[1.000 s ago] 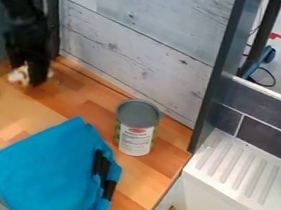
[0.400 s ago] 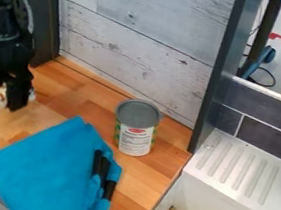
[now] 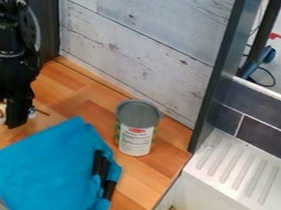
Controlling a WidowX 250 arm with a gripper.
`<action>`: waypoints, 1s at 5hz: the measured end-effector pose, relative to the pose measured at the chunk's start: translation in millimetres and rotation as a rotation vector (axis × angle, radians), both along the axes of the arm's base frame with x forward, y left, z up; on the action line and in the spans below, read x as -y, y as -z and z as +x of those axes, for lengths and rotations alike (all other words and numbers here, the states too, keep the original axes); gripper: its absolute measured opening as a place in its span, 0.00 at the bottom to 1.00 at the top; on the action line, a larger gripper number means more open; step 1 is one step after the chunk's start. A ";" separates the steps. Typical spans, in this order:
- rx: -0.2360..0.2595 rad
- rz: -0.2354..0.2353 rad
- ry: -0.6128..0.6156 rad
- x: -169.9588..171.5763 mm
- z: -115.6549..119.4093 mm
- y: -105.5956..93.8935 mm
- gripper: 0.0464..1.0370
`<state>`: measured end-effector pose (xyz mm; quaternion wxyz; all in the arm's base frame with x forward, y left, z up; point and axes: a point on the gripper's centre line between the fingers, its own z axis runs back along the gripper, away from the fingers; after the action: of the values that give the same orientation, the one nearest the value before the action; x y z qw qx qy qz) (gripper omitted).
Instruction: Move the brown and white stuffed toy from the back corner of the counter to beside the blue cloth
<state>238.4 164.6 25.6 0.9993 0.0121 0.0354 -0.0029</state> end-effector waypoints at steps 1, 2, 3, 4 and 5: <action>-0.011 0.008 -0.004 -1.5 -0.7 4.4 0.59; -0.032 0.008 -0.027 -7.1 -6.6 9.6 0.59; -0.057 -0.006 -0.034 -9.8 -14.5 16.4 0.59; -0.043 -0.035 -0.017 -4.3 -13.8 17.7 0.68; 0.033 -0.028 -0.047 0.1 -8.8 -4.2 0.94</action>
<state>229.6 164.5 29.8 0.9996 -0.0027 0.0193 0.0202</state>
